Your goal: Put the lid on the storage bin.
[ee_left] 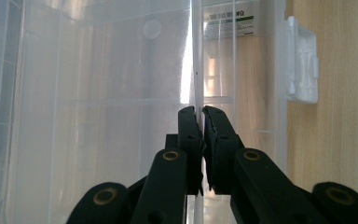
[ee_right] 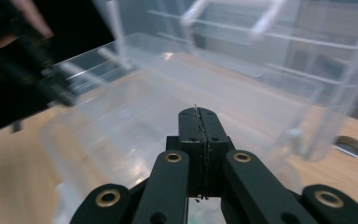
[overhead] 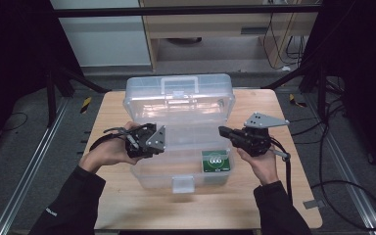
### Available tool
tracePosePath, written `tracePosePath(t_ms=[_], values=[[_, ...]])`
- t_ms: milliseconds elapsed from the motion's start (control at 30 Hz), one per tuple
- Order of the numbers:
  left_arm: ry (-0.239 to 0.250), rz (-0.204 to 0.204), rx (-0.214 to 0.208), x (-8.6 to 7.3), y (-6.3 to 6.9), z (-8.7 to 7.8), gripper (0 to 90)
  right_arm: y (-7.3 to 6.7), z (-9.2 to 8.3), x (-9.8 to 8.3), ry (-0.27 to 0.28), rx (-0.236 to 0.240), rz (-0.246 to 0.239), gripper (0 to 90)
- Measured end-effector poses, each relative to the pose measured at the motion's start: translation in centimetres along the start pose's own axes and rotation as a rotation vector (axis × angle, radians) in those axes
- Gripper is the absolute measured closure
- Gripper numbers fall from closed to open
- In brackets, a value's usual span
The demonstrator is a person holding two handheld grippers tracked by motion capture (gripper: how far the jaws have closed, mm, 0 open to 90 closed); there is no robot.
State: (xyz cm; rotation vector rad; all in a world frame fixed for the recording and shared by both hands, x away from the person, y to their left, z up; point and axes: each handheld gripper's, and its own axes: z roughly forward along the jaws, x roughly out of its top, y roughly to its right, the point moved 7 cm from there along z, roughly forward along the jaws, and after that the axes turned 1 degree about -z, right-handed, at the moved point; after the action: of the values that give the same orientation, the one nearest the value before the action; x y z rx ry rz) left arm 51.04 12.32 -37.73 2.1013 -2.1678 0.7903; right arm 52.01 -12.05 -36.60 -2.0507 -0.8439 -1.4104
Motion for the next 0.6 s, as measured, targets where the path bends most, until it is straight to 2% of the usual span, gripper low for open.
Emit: tracePosePath(t_ms=[267, 367, 433, 500, 600], values=[[-0.001, -0.004, -0.017, -0.1, 0.7, 0.3, 84.8, 3.0, 0.4, 0.2, -0.008, -0.075, 0.052, 90.0], [-0.008, 0.014, -0.022, -0.1, 1.0, 0.5, 84.5, 3.9, 0.2, 0.1, -0.002, -0.100, 0.082, 90.0], [-0.012, 0.021, -0.027, -0.2, 1.2, 0.6, 84.4, 4.2, 0.1, 0.0, -0.009, -0.111, 0.088, 90.0], [-0.010, 0.025, -0.029, -0.1, 1.4, 0.7, 84.2, 4.2, 0.2, -0.3, -0.024, -0.099, 0.087, 90.0], [-0.006, 0.013, -0.029, -0.3, 1.4, 0.7, 83.3, 4.2, 0.2, -0.9, -0.028, -0.095, 0.097, 90.0]])
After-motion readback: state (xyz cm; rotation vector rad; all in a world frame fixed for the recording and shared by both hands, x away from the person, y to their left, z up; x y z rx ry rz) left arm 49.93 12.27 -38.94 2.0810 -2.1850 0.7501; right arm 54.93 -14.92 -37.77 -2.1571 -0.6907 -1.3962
